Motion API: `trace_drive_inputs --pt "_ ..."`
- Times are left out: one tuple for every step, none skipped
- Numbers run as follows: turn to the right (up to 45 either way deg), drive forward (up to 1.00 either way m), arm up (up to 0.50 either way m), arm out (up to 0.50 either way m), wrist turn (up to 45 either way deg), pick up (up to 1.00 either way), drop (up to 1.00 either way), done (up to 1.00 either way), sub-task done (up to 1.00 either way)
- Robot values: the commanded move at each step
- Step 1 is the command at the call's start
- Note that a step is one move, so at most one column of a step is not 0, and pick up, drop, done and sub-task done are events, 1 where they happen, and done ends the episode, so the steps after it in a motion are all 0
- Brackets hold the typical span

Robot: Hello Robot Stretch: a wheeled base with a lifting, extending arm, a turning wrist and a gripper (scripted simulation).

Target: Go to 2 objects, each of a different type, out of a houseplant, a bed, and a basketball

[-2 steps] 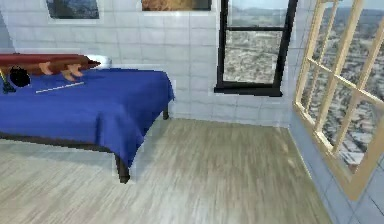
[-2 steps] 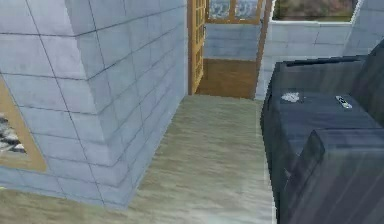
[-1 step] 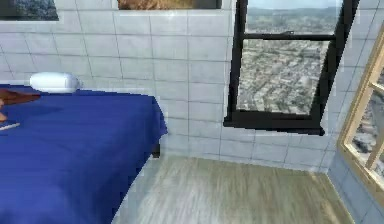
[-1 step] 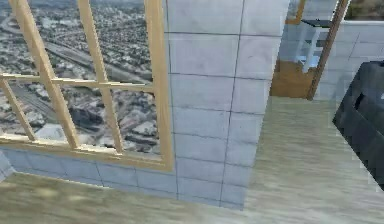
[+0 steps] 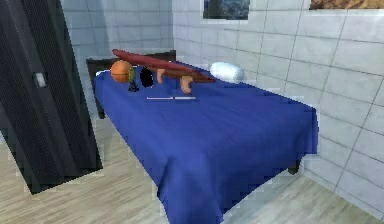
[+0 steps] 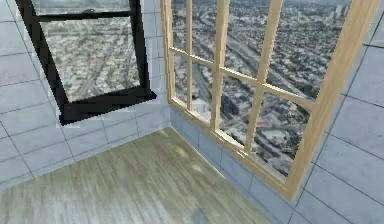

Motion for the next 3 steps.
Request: trace_drive_inputs --pt "0.0 0.0 0.0 0.0 0.0 0.0 0.0 0.0 1.0" --pt "-45.0 0.0 0.0 0.0 0.0 0.0 0.0 0.0 0.0" --pt "-45.0 0.0 0.0 0.0 0.0 0.0 0.0 0.0 0.0"
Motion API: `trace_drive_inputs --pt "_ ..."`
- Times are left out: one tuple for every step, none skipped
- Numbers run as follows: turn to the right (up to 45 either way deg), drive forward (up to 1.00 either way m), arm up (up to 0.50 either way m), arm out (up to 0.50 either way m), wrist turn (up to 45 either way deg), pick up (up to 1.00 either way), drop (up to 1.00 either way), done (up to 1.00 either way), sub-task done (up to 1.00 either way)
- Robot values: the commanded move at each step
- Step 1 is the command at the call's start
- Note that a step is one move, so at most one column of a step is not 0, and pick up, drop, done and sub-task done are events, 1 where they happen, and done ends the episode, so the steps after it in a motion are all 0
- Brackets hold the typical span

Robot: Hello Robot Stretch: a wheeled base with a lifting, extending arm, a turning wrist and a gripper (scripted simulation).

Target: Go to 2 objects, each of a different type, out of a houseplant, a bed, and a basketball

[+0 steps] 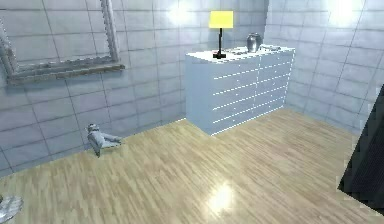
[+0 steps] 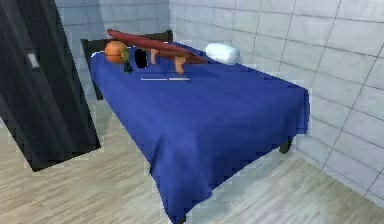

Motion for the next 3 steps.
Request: trace_drive_inputs --pt "-15.0 0.0 0.0 0.0 0.0 0.0 0.0 0.0 0.0" --pt "0.0 0.45 0.0 0.0 0.0 0.0 0.0 0.0 0.0" --pt "45.0 0.0 0.0 0.0 0.0 0.0 0.0 0.0 0.0"
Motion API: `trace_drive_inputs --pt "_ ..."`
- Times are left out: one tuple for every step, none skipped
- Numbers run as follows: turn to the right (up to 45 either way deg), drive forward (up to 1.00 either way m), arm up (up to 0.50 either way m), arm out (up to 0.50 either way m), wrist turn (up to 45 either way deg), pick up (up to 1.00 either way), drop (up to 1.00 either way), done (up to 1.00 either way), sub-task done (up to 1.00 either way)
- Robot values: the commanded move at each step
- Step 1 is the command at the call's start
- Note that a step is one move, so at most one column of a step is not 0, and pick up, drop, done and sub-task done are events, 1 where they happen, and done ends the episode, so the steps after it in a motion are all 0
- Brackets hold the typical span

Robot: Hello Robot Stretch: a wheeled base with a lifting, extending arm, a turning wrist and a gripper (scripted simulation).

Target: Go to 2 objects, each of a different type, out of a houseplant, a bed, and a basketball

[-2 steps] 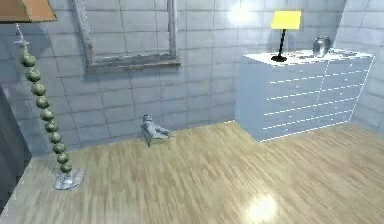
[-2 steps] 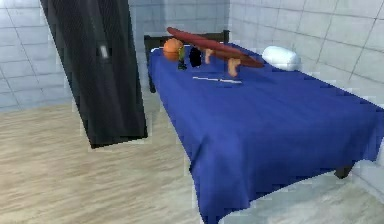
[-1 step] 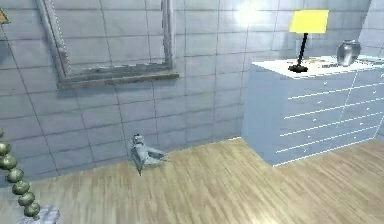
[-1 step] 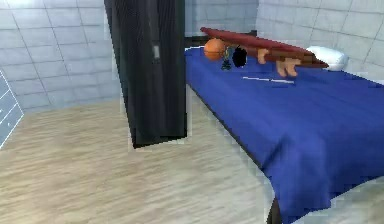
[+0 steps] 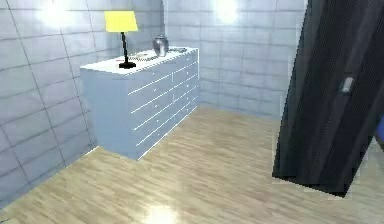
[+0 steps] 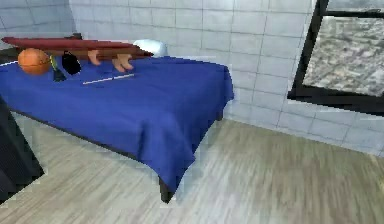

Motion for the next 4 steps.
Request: trace_drive_inputs --pt "39.0 0.0 0.0 0.0 0.0 0.0 0.0 0.0 0.0" --pt "0.0 1.0 0.0 0.0 0.0 0.0 0.0 0.0 0.0" --pt "9.0 0.0 0.0 0.0 0.0 0.0 0.0 0.0 0.0" --pt "0.0 0.15 0.0 0.0 0.0 0.0 0.0 0.0 0.0"
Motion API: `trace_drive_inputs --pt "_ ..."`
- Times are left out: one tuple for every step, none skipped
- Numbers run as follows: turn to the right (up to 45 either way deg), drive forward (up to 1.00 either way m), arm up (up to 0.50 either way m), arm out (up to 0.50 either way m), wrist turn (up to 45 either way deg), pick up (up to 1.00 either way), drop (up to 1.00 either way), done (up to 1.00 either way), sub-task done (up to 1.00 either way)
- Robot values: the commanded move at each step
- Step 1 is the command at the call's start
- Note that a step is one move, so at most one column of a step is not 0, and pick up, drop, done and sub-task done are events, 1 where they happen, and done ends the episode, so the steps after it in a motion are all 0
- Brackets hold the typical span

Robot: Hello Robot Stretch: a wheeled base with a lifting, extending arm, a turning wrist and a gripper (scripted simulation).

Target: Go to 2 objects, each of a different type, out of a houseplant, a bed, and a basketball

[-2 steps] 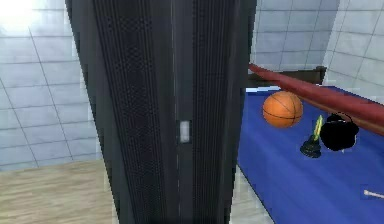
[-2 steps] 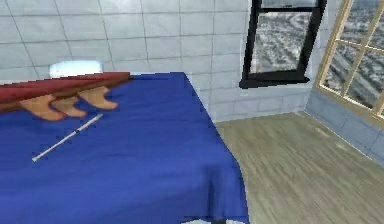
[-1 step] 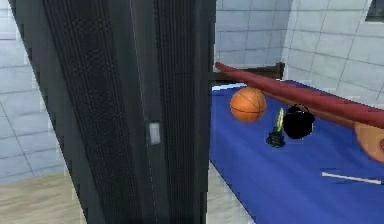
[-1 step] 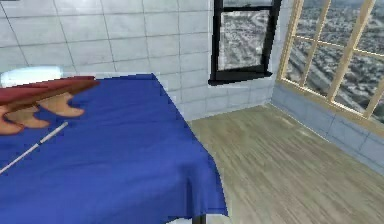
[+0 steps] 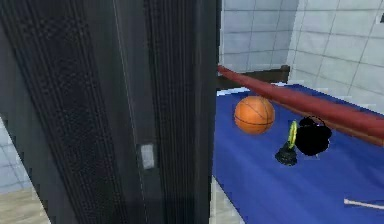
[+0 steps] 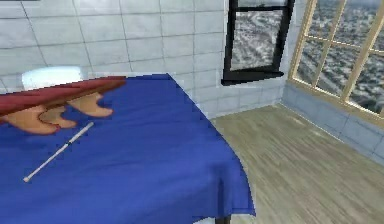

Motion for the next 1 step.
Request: trace_drive_inputs --pt "18.0 0.0 0.0 0.0 0.0 0.0 0.0 0.0 0.0"
